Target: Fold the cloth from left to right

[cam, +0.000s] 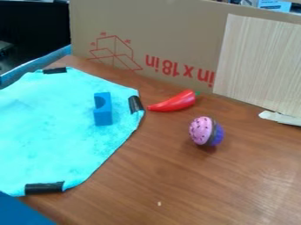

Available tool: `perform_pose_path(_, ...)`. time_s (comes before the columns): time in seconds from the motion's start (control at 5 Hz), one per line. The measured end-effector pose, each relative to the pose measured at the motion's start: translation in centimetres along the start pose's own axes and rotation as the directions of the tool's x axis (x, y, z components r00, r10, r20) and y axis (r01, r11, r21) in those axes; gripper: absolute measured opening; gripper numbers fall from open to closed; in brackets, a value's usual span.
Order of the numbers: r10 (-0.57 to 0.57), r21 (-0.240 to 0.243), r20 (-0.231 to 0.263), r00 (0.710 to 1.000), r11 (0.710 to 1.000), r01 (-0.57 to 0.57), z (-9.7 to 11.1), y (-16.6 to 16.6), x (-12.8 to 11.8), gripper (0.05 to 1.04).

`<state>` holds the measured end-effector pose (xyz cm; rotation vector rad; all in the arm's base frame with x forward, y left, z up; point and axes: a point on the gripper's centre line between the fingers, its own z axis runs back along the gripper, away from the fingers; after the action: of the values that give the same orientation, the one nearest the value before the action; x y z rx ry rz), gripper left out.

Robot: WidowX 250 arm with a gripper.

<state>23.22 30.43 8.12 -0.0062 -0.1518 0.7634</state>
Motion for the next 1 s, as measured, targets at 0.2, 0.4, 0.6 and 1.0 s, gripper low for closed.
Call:
perform_pose_path(0.2,-0.005,-0.034,-0.028,1.0,0.999,0.004,-0.9,0.8,-0.5,1.0)
perform_pose_path(0.4,-0.02,-0.052,-0.051,0.998,0.998,0.017,-0.9,1.7,-1.1,1.0)
perform_pose_path(0.6,-0.038,-0.056,-0.073,0.997,0.998,0.034,-1.1,2.2,-1.8,1.0)
perform_pose_path(1.0,-0.068,-0.024,-0.084,0.994,0.998,0.066,-1.9,3.8,-2.9,1.0)
